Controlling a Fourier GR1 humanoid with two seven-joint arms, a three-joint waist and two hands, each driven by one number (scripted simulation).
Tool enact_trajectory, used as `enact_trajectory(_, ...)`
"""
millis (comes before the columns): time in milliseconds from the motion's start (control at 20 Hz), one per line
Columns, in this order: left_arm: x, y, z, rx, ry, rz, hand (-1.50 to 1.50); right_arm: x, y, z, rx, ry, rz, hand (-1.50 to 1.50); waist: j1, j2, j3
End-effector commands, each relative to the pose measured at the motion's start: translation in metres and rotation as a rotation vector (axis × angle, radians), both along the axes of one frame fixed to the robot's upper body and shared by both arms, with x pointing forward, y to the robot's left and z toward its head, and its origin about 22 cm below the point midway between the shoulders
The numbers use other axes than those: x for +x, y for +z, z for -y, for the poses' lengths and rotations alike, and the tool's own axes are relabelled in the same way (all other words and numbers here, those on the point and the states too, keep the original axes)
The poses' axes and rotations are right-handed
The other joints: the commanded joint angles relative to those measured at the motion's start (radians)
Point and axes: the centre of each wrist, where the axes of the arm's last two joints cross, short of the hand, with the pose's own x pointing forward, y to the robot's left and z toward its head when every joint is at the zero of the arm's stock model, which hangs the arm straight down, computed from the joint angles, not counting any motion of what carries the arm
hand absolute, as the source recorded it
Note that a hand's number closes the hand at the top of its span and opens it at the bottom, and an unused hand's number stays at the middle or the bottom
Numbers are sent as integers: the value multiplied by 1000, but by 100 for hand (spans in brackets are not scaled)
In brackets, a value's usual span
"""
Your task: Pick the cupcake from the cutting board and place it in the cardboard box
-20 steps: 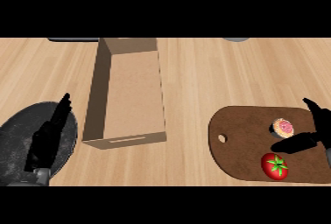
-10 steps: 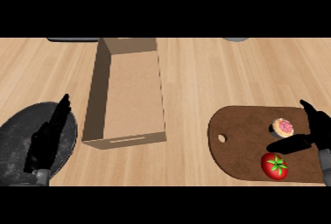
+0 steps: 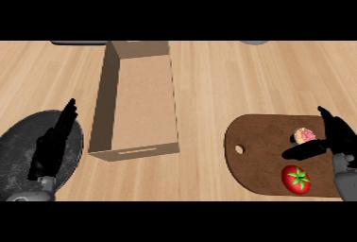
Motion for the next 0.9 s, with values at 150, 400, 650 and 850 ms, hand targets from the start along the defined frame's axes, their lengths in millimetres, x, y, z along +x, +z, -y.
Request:
enact_trajectory(150, -12, -1, -9, 0, 13, -5, 0, -24, -18, 14, 0, 21, -75, -150, -4, -1, 0)
enact_trajectory(400, -9, 22, 6, 4, 3, 5, 0, -6, -18, -7, 53, -2, -65, 150, -1, -1, 0)
enact_trajectory(650, 1, 12, 1, -10, 2, 1, 0, -12, -31, 1, -194, 19, 0, 150, -5, 0, 0)
enact_trajectory(850, -21, 6, 2, -7, -2, -2, 0, 0, -26, 0, -249, 10, 34, 150, 2, -1, 0)
